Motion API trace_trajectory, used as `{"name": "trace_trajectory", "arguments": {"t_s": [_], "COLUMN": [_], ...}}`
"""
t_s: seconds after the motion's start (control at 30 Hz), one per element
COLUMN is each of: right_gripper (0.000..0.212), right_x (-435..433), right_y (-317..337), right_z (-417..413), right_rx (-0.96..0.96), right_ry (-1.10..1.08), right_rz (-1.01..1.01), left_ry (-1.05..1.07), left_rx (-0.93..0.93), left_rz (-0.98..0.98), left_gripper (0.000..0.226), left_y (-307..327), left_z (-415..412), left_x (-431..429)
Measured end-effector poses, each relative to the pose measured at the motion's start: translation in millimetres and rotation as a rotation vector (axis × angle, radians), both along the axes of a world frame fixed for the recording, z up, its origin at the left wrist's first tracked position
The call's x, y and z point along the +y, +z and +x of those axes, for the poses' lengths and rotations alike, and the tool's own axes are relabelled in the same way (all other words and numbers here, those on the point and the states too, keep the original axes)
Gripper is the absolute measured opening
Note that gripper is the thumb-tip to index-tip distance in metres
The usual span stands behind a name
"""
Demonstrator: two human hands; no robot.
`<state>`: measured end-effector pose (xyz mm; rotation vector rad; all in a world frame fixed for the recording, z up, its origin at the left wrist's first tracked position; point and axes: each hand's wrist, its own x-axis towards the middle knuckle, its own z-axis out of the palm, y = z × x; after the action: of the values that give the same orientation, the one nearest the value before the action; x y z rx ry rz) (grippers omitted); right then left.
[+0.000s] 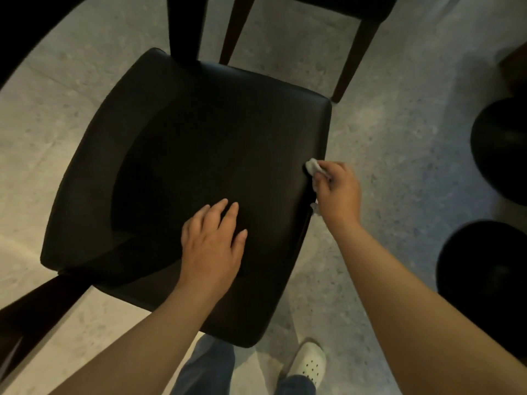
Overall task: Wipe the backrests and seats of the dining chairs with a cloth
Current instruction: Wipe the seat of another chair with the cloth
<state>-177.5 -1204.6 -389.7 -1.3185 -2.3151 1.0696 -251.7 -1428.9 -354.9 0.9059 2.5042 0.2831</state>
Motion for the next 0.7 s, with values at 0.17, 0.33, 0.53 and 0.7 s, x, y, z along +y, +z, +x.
{"name": "trace_trajectory", "arguments": {"t_s": [0.17, 0.33, 0.53, 0.7], "right_gripper": [0.021, 0.018, 0.025, 0.024], "right_x": [-49, -61, -16, -73], "right_y": [4, 18, 9, 9], "right_z": [42, 73, 19, 64], "right_rx": [0.009, -0.041, -0.041, -0.065], "right_ry": [0.071, 0.138, -0.048, 0.037], "right_rz": [-0.044, -0.118, -0.074, -0.131], "left_ry": [-0.076, -0.12, -0.12, -0.132], "left_rx": [-0.016, 0.01, 0.028, 0.031], "left_rz": [-0.111, -0.149, -0.136, -0.164], "left_gripper": [0.064, 0.068, 0.068, 0.068], "left_y": [-12, -14, -18, -17], "left_z": [3, 4, 4, 2], "left_x": [-4, -3, -5, -4]}}
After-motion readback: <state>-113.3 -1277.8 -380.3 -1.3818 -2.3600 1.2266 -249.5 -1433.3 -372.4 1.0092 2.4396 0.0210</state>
